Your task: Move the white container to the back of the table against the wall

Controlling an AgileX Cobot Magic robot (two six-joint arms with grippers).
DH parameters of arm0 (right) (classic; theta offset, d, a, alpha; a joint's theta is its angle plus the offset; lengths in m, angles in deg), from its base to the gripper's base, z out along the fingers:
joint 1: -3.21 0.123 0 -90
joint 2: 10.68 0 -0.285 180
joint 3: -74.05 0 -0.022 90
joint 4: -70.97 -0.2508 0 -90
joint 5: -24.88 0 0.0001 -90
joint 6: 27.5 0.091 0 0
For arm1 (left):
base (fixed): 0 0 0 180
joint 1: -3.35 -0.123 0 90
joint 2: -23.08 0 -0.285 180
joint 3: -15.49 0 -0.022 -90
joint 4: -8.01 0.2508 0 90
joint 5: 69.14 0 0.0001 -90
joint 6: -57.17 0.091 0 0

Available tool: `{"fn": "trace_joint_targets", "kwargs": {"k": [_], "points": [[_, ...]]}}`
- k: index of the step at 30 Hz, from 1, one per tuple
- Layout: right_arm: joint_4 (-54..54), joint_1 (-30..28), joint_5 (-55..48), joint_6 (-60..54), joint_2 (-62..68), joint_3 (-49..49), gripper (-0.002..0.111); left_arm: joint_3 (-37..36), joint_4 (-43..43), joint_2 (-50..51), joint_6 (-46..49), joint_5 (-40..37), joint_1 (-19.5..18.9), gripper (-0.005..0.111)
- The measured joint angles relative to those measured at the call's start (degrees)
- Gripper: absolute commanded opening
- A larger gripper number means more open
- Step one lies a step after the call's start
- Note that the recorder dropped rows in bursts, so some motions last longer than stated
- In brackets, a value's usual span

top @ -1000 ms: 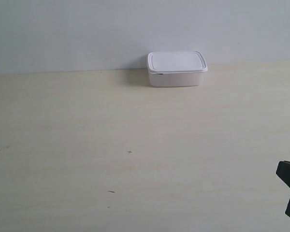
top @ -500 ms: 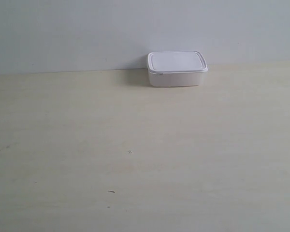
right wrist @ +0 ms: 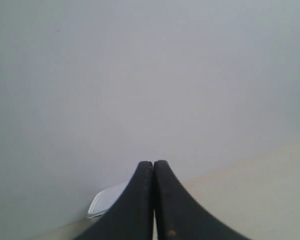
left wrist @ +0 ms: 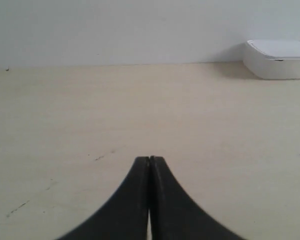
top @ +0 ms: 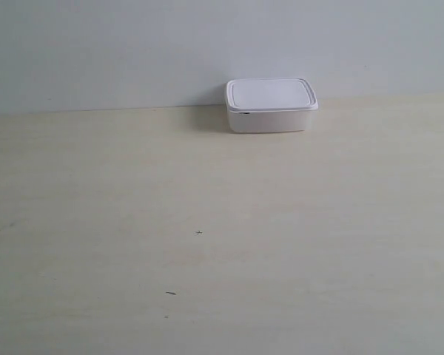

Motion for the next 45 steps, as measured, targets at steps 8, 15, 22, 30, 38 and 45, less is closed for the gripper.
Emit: {"fn": "trace_joint_targets", "kwargs": {"k": [8, 15, 22, 30, 38, 45], "points": [[0.0, -2.5, 0.0, 0.08, 0.0, 0.0, 0.0, 0.0, 3.51, 0.0, 0.0, 0.0, 0.0, 0.0], [0.0, -2.5, 0.0, 0.08, 0.0, 0.0, 0.0, 0.0, 9.04, 0.0, 0.0, 0.0, 0.0, 0.0], [0.0, -2.5, 0.0, 0.08, 0.0, 0.0, 0.0, 0.0, 12.68, 0.0, 0.0, -0.91, 0.0, 0.0], [0.0, -2.5, -1.89, 0.08, 0.0, 0.0, 0.0, 0.0, 12.81, 0.0, 0.0, -2.59, 0.0, 0.0], [0.32, -2.5, -17.48, -8.55, 0.0, 0.0, 0.0, 0.0, 12.81, 0.0, 0.0, -2.94, 0.0, 0.0], [-0.06, -2.5, -21.7, -16.75, 0.0, 0.0, 0.0, 0.0, 12.81, 0.0, 0.0, -2.94, 0.0, 0.0]]}}
